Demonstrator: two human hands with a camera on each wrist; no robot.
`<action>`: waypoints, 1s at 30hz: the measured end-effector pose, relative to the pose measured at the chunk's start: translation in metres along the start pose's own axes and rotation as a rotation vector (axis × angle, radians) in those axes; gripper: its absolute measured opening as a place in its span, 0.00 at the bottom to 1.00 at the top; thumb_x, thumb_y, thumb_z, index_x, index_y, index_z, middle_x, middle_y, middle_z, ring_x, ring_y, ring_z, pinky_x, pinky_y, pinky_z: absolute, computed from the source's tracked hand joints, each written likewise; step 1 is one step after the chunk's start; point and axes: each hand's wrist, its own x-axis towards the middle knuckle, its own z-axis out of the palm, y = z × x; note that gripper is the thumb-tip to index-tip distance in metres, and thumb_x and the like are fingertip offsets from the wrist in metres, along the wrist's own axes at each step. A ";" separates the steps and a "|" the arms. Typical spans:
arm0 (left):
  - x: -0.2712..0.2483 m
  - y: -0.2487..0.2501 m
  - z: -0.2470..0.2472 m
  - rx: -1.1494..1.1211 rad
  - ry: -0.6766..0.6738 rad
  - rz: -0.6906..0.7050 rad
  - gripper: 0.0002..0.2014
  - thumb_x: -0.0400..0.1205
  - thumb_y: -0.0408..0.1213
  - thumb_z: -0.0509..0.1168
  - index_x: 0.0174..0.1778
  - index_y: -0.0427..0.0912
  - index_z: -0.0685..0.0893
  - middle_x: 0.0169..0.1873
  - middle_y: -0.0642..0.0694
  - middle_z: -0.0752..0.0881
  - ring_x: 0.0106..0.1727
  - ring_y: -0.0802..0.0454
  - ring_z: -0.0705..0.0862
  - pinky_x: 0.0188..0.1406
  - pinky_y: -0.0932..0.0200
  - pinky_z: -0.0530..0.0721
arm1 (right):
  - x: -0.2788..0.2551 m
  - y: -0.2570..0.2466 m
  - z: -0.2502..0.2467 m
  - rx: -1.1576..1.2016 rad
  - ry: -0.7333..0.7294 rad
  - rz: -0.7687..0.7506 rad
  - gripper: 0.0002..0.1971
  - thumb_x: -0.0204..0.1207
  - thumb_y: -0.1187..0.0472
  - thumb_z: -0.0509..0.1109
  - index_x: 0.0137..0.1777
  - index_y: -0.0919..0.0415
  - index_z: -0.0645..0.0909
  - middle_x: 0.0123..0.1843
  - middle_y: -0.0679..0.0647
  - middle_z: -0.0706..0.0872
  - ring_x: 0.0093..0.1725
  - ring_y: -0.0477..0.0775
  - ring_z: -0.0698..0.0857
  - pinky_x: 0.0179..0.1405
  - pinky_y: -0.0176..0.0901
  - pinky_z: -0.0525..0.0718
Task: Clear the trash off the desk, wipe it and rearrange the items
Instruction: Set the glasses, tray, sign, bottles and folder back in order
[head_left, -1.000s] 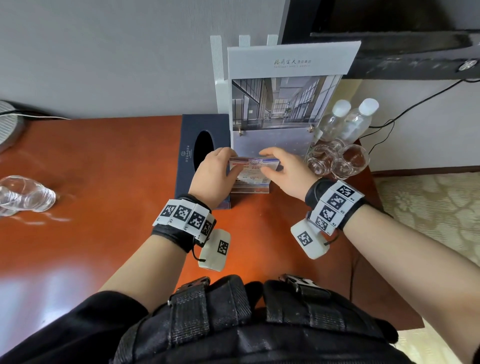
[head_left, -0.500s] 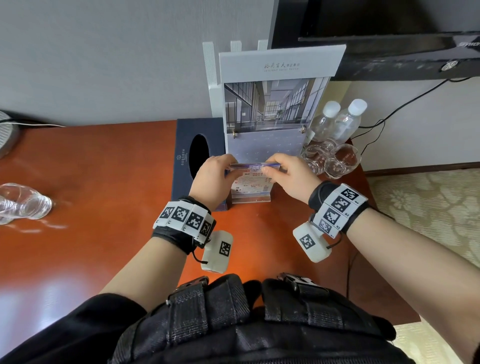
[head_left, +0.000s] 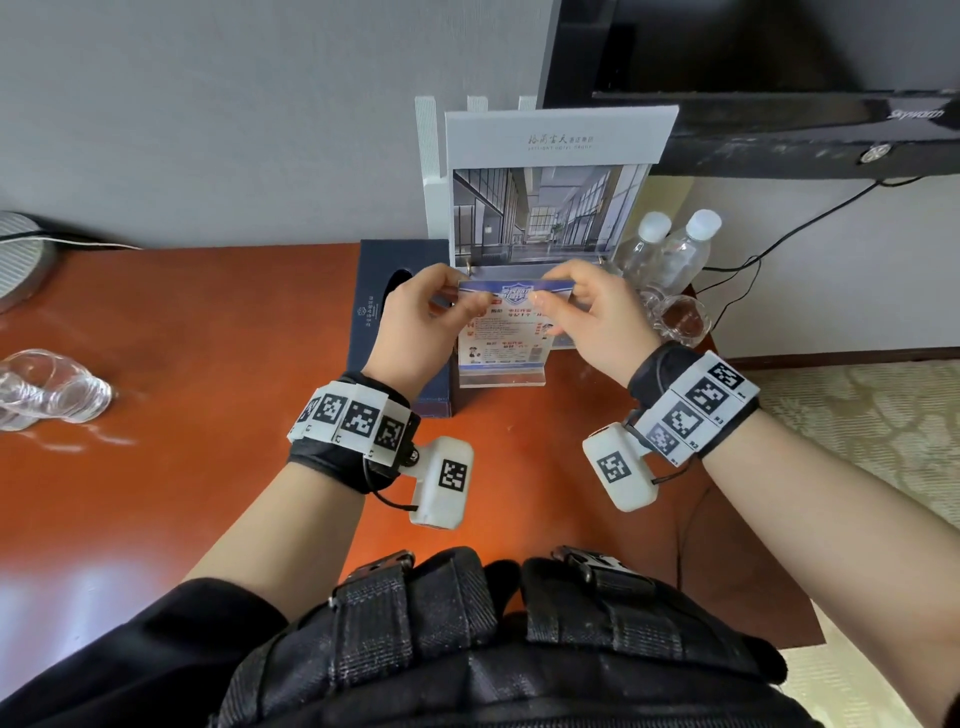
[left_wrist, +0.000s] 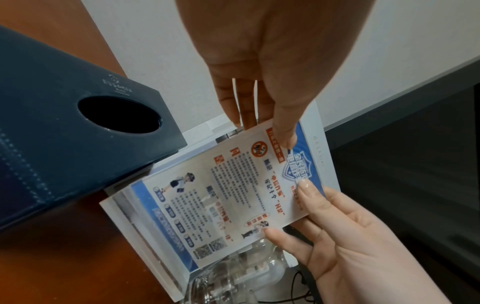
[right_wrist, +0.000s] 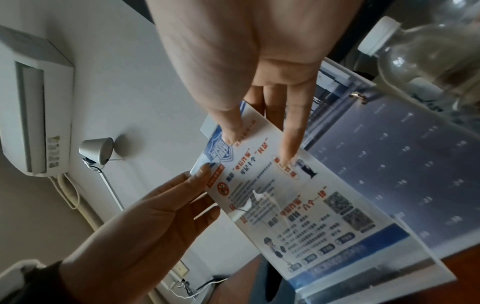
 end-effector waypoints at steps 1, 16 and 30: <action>-0.002 0.001 -0.001 -0.023 0.010 0.003 0.11 0.78 0.42 0.71 0.42 0.37 0.81 0.42 0.40 0.87 0.44 0.48 0.83 0.43 0.63 0.80 | -0.001 -0.003 0.000 0.023 0.014 -0.009 0.04 0.79 0.61 0.70 0.51 0.56 0.78 0.46 0.55 0.88 0.40 0.51 0.88 0.40 0.41 0.89; -0.047 0.026 -0.034 -0.363 0.140 0.007 0.06 0.80 0.36 0.69 0.38 0.44 0.81 0.35 0.49 0.86 0.32 0.61 0.83 0.30 0.68 0.80 | -0.021 -0.042 0.020 0.305 0.088 -0.015 0.09 0.76 0.63 0.74 0.52 0.63 0.78 0.42 0.51 0.89 0.44 0.49 0.88 0.39 0.45 0.90; -0.079 0.007 -0.073 -0.358 0.223 -0.009 0.05 0.80 0.36 0.69 0.42 0.39 0.83 0.38 0.49 0.87 0.39 0.60 0.85 0.41 0.66 0.84 | -0.040 -0.069 0.061 0.281 0.031 -0.040 0.06 0.77 0.64 0.72 0.48 0.59 0.77 0.40 0.46 0.88 0.39 0.40 0.88 0.36 0.41 0.89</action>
